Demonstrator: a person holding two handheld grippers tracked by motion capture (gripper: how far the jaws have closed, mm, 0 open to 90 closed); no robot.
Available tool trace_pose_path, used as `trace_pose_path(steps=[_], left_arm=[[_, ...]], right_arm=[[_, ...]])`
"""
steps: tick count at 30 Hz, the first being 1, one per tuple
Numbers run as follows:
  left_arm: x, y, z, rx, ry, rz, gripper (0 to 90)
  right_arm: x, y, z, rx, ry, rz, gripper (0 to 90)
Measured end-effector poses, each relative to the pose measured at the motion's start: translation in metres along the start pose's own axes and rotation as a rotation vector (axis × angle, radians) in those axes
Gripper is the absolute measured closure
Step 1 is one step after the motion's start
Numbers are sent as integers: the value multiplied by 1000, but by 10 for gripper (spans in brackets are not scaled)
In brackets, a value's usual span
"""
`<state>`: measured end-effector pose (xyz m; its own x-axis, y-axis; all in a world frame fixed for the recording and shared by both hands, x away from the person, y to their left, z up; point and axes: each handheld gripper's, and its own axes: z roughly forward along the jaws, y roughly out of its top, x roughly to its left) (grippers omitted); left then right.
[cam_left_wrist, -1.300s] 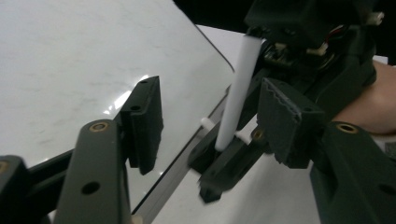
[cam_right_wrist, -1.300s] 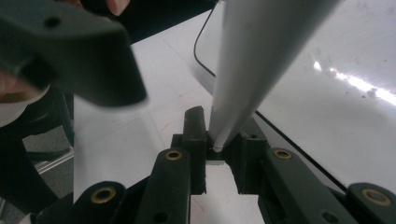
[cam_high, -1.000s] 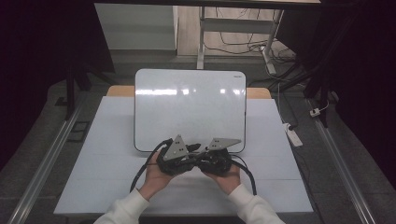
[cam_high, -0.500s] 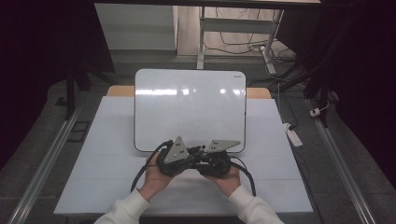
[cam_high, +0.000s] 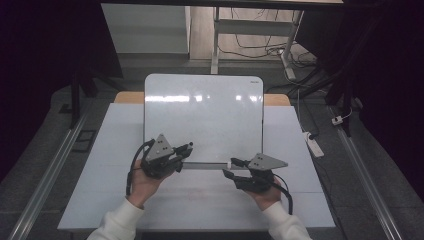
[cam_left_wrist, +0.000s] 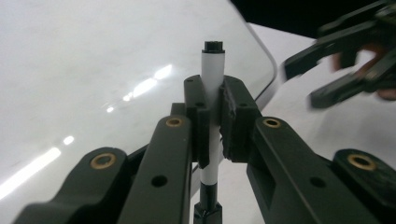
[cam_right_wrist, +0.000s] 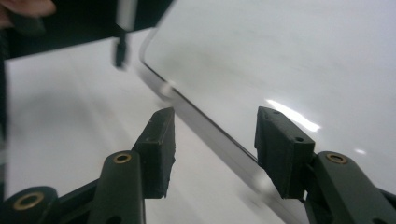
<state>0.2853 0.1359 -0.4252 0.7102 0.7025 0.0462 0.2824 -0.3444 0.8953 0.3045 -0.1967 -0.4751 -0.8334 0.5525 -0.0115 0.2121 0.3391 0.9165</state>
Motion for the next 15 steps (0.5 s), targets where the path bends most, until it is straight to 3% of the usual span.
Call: trace_pose_path(steps=[8, 15], left_arm=[[36, -3, -11, 36, 83, -62, 810], [64, 3, -7, 82, 122, -123, 809]], right_arm=[[-24, -22, -36, 19, -111, 34, 470], [-41, -31, -56, 15, -193, 64, 465]])
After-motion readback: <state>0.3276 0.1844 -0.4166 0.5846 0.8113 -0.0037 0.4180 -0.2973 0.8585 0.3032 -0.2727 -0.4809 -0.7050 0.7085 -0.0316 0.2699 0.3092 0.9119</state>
